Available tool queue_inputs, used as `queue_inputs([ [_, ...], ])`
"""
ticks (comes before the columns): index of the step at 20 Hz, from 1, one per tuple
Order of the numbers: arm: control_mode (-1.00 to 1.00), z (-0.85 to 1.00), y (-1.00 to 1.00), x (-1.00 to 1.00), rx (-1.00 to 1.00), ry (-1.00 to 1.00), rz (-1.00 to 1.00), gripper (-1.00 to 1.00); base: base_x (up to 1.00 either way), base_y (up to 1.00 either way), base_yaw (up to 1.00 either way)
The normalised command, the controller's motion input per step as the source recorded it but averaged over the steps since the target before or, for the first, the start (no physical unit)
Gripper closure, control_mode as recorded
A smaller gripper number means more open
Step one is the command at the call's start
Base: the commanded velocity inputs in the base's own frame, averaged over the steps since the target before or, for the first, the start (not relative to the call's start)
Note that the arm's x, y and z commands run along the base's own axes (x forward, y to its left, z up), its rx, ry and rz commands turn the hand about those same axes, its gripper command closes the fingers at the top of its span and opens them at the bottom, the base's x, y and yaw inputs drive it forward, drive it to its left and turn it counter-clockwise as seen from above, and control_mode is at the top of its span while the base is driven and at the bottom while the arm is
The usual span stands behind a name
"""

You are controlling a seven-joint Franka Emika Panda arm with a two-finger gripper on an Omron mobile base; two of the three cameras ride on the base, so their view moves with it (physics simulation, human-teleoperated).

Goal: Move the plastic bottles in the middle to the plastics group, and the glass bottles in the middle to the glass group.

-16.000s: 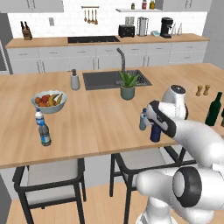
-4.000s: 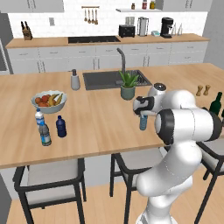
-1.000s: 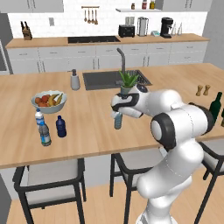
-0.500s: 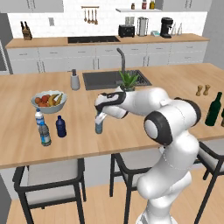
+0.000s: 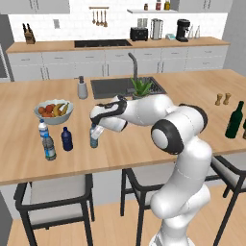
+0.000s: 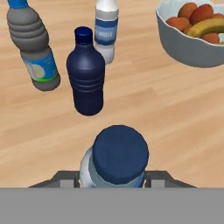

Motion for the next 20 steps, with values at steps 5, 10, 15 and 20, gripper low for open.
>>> queue_inputs([
  [5, -1.00, 0.00, 0.46, 0.40, 0.00, 0.00, 0.10, 1.00, 0.00, 0.00, 0.00],
  [10, -1.00, -0.02, 0.21, 0.40, 0.00, 0.00, 0.05, 1.00, 0.00, 0.00, 0.00],
  [15, -1.00, 0.00, 0.14, 0.36, 0.00, 0.00, 0.03, 1.00, 0.00, 0.00, 0.00],
  [20, -1.00, -0.03, 0.30, 0.21, 0.00, 0.00, 0.03, 1.00, 0.00, 0.00, 0.00],
])
